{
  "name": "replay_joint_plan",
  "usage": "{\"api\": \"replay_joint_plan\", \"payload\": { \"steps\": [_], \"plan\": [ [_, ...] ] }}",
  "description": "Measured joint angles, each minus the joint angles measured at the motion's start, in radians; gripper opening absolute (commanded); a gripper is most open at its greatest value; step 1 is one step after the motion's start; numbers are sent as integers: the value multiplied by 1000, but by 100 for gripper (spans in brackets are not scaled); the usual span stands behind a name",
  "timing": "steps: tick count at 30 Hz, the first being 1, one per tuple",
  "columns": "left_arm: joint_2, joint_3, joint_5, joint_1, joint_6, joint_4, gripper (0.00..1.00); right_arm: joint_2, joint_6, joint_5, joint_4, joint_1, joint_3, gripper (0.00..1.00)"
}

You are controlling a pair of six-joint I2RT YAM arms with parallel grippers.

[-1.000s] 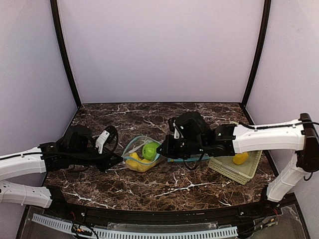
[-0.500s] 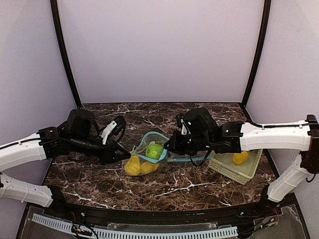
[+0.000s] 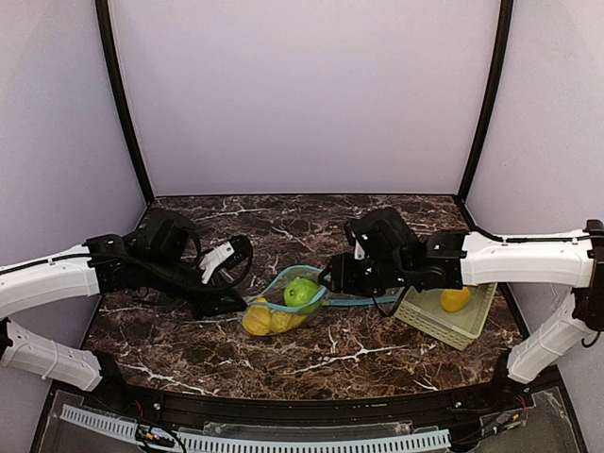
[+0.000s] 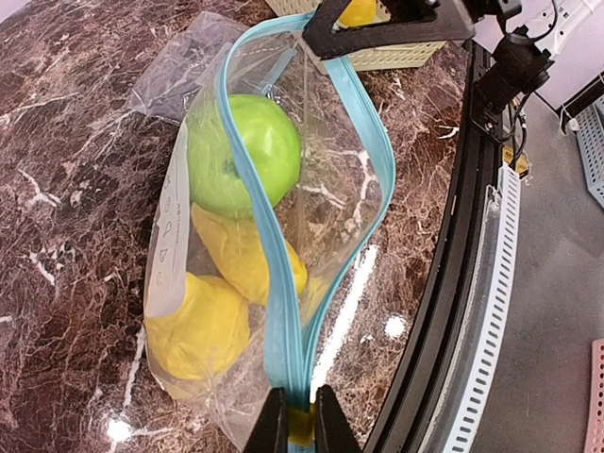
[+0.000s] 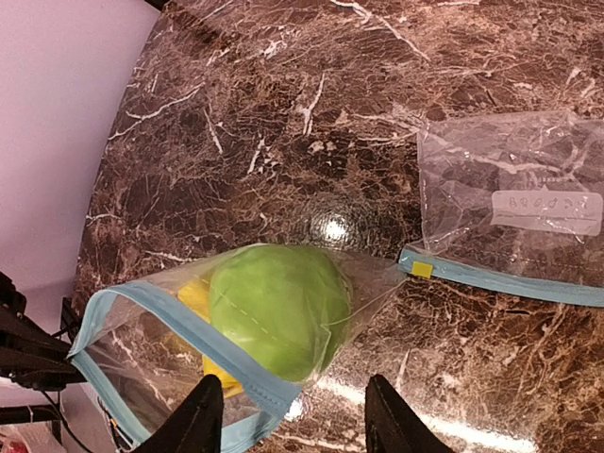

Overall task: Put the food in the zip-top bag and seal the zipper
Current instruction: Adjust the zipper food storage bag at the center of the board, then pick up the fake fruit from the bin.

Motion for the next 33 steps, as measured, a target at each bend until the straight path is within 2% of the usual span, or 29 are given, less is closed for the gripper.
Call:
{"api": "replay_joint_plan", "payload": {
  "steps": [7, 11, 17, 21, 25, 33],
  "plan": [
    [-7, 12, -17, 0, 33, -10, 1, -164, -121, -24, -52, 0, 6, 72],
    [-7, 28, -47, 0, 47, -13, 1, -267, -152, 6, -129, 0, 12, 76],
    [-11, 28, -80, 0, 47, -14, 1, -363, -132, 133, -348, -37, 13, 80],
    [-34, 21, -106, 0, 34, -13, 1, -367, -110, 192, -497, -135, -3, 86],
    [-80, 1, -126, 0, 24, -13, 1, -382, -101, 217, -575, -244, -62, 90],
    [-109, -5, -148, 0, 17, -13, 1, -386, -195, 178, -544, -526, -162, 90]
  ]
}}
